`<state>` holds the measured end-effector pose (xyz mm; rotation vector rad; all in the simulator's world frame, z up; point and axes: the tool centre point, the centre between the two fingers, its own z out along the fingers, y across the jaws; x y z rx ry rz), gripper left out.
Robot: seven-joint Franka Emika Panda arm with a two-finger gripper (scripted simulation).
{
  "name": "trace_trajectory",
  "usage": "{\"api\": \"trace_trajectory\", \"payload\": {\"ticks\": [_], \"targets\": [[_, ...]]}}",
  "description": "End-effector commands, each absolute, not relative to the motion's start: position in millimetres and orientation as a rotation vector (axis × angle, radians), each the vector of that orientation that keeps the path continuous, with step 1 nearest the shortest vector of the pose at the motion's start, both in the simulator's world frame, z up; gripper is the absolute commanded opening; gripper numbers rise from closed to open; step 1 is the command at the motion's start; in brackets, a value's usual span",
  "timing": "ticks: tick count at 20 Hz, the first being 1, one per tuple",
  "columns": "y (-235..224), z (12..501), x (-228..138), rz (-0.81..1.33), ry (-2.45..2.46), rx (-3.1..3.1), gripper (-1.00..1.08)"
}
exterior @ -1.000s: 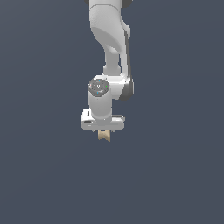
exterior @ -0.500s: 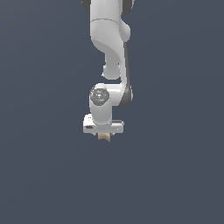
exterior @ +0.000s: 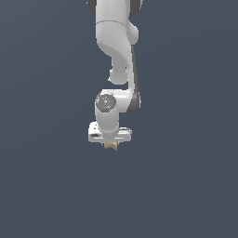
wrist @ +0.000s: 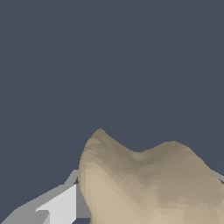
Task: Pick up the object and move it to a goal position.
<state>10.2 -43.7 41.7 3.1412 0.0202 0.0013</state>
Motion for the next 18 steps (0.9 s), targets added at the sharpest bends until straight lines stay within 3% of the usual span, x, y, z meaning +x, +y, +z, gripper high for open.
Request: {"api": "trace_trajectory", "payload": {"ticks": [1, 10, 18], "targets": [[-43.5, 41.1, 9.9, 0.000, 0.021, 3.141, -1.00], [-50.6, 61.9, 10.0, 0.001, 0.020, 3.141, -1.00], [-70.9, 123.7, 10.0, 0.001, 0.020, 3.141, -1.00]]}}
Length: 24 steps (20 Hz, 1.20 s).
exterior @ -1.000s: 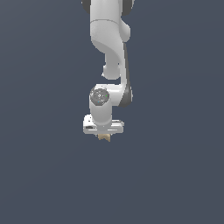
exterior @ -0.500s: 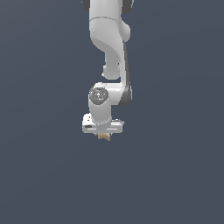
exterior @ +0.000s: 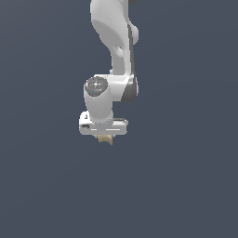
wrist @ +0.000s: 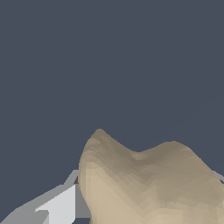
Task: Pick up the object and move it to a goal position.
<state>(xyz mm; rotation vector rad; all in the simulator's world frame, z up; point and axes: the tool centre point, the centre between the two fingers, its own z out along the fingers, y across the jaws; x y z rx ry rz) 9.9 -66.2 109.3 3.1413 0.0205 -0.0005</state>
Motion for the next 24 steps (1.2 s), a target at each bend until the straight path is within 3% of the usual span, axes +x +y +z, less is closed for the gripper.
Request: {"api": "trace_trajectory", "payload": {"ticks": [1, 15, 24], "targets": [[-74.3, 133.9, 10.1, 0.001, 0.020, 3.142, -1.00], [-125.8, 290.1, 13.5, 0.001, 0.020, 3.142, -1.00], [-145.7, 348.7, 17.9, 0.000, 0.021, 3.142, -1.00]]}}
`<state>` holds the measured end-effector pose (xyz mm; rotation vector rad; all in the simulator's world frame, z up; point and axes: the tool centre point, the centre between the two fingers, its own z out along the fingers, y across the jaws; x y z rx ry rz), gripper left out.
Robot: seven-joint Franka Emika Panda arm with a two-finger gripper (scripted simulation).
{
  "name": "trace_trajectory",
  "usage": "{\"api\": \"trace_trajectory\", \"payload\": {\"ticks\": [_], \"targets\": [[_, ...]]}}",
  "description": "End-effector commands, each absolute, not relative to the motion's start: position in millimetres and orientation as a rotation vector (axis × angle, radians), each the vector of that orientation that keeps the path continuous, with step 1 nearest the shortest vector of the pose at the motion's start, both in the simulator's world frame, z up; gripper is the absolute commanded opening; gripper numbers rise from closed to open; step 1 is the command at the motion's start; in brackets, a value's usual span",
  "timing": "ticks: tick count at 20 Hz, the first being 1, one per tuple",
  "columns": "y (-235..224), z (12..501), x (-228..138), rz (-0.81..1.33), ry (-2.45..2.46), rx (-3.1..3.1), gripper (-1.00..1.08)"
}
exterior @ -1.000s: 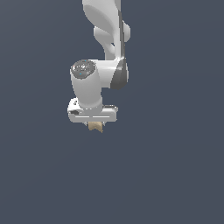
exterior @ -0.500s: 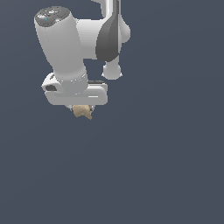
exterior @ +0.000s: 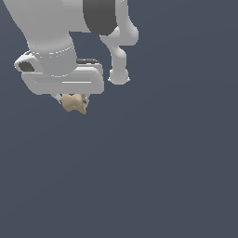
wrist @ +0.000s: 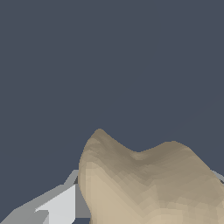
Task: Pick up the object and move it to a goal position.
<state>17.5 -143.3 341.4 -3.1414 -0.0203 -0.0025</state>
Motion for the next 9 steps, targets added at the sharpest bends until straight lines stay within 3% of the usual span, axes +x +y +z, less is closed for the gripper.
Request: {"api": "trace_trajectory", "payload": {"ticks": [1, 9], "targets": [[-147.1, 352.4, 18.3, 0.000, -0.021, -3.141, -1.00], [-151.5, 364.3, 20.5, 0.000, -0.021, -3.141, -1.00]]}}
